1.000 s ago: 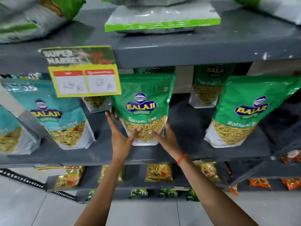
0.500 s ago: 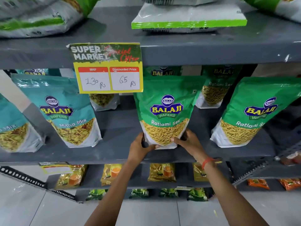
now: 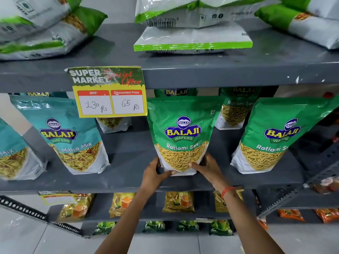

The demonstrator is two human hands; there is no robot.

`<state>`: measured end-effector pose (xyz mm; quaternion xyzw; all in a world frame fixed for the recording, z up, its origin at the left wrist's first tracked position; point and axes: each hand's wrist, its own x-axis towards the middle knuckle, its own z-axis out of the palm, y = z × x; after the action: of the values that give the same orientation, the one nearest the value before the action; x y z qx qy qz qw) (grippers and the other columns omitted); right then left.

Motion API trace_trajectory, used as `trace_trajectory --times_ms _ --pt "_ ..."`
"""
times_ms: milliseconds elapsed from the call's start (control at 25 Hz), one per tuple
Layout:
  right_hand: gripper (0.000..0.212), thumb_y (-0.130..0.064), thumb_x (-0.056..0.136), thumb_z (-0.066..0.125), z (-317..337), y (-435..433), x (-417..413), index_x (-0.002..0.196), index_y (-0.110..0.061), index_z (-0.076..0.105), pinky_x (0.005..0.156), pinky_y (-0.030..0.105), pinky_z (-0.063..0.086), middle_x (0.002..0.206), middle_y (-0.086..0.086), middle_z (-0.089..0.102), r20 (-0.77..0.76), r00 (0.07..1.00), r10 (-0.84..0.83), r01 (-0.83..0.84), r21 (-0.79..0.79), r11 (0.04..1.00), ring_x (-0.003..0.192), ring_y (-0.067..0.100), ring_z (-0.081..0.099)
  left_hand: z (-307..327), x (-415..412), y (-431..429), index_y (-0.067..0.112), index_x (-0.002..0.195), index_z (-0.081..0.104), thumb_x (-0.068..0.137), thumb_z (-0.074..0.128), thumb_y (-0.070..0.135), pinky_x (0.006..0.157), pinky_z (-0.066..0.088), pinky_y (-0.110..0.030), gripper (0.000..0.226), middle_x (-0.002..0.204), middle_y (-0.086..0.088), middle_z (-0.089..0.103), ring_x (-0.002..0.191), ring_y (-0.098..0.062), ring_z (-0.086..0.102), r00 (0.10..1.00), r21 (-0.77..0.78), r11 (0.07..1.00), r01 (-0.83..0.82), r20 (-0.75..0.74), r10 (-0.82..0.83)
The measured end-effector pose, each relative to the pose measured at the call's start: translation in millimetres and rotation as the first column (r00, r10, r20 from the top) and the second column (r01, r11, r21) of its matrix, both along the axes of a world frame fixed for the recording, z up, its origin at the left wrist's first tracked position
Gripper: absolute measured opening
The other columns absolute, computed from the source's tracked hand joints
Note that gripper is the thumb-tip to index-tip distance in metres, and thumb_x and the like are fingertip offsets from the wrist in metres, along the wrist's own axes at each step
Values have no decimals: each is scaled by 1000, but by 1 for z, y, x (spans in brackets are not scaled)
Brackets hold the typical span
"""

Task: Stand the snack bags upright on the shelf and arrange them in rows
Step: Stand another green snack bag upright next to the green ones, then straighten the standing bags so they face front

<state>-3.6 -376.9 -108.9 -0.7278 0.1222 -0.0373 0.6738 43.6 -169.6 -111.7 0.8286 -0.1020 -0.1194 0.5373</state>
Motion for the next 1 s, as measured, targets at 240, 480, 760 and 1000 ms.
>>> trace_trajectory --times_ms 240,480,760,1000 --pt "48 -10 74 76 -4 0 0 115 -20 53 75 14 54 107 -5 65 27 1000 -5 5 3 1000 103 10 61 4 -2 1 20 122 51 69 80 22 85 44 -16 61 117 7 62 110 -10 57 999 -33 999 12 -42 -13" --pt "63 -11 75 74 -1 3 -4 128 -16 42 96 29 50 117 -4 62 69 998 -1 -3 59 998 115 13 57 6 1 4 20 131 44 67 81 29 93 43 -26 75 130 1 59 116 -13 53 998 16 999 49 -32 -49" --pt "48 -26 93 44 45 78 -22 134 -1 38 107 24 37 136 15 42 583 640 -500 627 -20 778 129 16 43 39 -17 32 24 148 17 85 56 48 109 33 -30 78 154 4 30 137 -6 29 952 -13 997 -76 295 76" --pt "35 -8 93 40 89 188 13 124 6 47 108 33 36 127 20 49 779 534 -329 660 -140 738 123 22 44 85 -1 129 9 146 17 88 45 51 116 27 -46 77 153 2 22 142 -8 21 717 -84 982 -172 673 183"
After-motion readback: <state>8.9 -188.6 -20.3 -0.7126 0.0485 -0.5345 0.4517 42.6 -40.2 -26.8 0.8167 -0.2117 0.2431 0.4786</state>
